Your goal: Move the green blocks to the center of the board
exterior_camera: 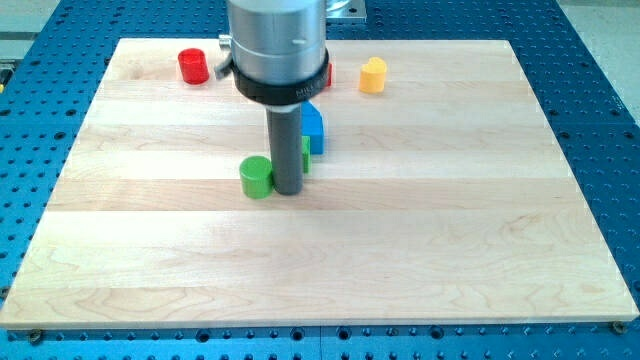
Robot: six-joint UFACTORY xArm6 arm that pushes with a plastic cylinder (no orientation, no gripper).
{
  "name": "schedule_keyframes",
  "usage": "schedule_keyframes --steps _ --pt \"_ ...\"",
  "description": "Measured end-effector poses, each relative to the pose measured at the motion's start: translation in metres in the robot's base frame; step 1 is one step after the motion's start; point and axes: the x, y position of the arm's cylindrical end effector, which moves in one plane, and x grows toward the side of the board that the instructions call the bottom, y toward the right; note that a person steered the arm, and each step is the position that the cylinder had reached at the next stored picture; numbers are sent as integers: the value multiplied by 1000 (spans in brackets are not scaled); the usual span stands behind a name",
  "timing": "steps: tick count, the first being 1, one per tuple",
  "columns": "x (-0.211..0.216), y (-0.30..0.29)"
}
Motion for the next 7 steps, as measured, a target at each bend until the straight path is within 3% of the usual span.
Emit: schedule_keyframes --steps 3,4,5,6,7 --pt "58 -48" --pt "-7 -58" --pt "-32 -65" --pt "-33 -117" --pt "-48 -79"
